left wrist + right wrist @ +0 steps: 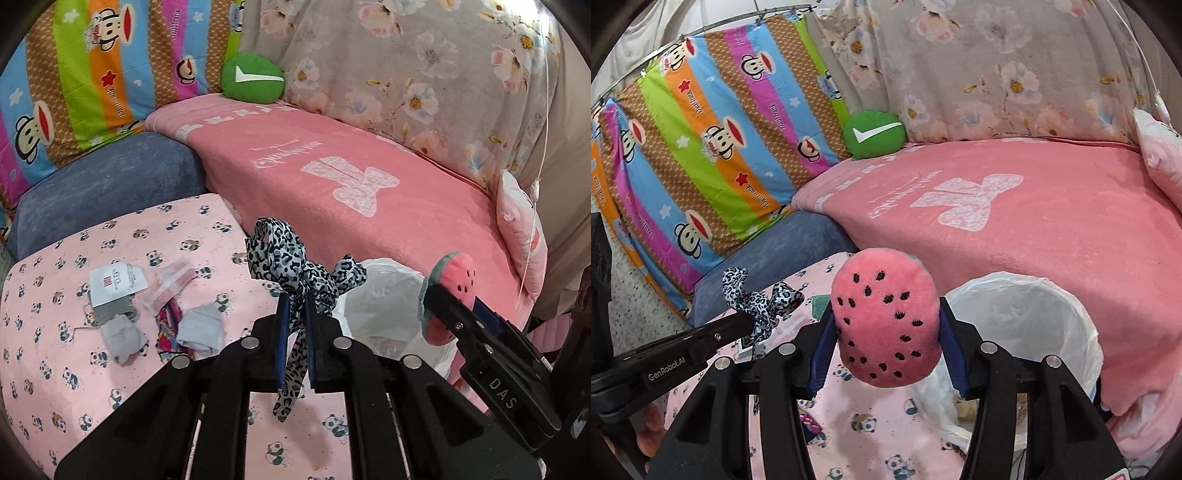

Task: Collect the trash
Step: 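Carry both held items over the white bin and open both tools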

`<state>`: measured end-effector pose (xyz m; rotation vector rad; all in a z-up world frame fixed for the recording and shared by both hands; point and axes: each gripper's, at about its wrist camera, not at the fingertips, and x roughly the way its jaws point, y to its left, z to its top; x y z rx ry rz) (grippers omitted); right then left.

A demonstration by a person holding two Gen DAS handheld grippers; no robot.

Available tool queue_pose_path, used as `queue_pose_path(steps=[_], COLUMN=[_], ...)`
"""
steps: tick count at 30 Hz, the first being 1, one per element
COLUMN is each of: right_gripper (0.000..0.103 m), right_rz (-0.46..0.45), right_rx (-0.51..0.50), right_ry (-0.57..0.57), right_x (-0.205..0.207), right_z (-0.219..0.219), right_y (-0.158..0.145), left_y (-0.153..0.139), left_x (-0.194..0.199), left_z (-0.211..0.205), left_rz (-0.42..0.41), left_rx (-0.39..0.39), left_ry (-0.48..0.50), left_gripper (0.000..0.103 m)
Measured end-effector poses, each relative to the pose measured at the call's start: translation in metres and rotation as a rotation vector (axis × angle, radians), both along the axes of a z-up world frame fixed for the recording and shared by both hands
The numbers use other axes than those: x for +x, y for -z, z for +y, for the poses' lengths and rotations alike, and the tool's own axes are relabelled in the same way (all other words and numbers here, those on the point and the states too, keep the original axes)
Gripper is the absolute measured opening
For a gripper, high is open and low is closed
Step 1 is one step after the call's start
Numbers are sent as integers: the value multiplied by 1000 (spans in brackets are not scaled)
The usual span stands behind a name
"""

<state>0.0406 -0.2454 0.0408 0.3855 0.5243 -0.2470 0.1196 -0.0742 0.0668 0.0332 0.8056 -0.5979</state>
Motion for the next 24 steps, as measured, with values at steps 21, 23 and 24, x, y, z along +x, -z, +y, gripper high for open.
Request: queue_pose_path(steps=[21,23,24], right_gripper=[55,58,63], right_rz=[7,7,5], right_rx=[21,18,17], right_ry=[185,198,200], right_x=[-35,-35,-36], right_z=[-82,-84,-86], right_y=[12,13,13], left_y=[5,4,4], left_x=[-14,-14,-14], left_z=[-104,-107,-107], left_rz=[44,33,28], left_rx=[-20,-19,-15], left_ry=[212,212,202], left_gripper=[12,30,49])
